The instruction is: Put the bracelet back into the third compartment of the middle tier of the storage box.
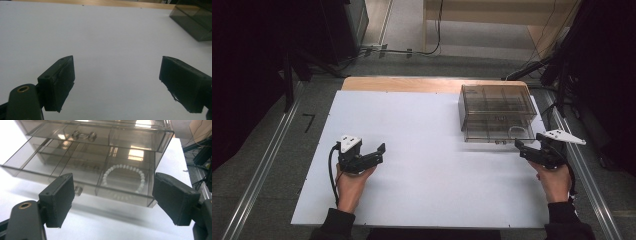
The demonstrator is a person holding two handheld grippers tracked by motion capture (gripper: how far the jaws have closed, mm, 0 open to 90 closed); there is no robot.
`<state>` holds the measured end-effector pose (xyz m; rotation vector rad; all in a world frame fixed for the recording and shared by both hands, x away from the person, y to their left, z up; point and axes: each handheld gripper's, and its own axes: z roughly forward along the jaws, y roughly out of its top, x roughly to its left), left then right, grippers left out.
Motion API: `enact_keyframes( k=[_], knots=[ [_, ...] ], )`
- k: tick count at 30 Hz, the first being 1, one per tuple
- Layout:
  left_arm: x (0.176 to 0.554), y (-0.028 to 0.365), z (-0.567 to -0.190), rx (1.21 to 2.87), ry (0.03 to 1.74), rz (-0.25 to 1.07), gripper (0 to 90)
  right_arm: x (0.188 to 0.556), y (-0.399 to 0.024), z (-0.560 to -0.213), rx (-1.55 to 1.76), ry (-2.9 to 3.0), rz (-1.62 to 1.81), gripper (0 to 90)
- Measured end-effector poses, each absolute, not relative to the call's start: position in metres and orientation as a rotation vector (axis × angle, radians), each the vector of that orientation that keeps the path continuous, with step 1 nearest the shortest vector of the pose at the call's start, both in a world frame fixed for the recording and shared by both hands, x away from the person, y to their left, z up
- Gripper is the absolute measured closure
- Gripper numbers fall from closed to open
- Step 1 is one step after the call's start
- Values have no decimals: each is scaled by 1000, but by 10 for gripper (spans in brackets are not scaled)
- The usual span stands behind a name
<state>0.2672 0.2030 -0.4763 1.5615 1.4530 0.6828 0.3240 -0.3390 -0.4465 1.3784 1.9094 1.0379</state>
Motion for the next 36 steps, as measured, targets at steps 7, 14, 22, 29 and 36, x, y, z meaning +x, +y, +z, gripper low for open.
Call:
enact_keyframes(
  k=[7,14,22,29,36],
  knots=[
    [254,233,-482,1549,1513,725,128,306,-338,-456,1346,1959,1019,162],
    [241,252,-486,1552,1548,751,130,290,-340,-464,1335,1979,992,164],
    [229,254,-487,1575,1529,786,131,274,-349,-472,1365,1973,971,165],
    [222,251,-486,1592,1521,775,134,265,-353,-477,1386,1987,951,166],
    [215,249,-486,1599,1512,771,135,257,-358,-479,1405,1980,953,169]
  ],
)
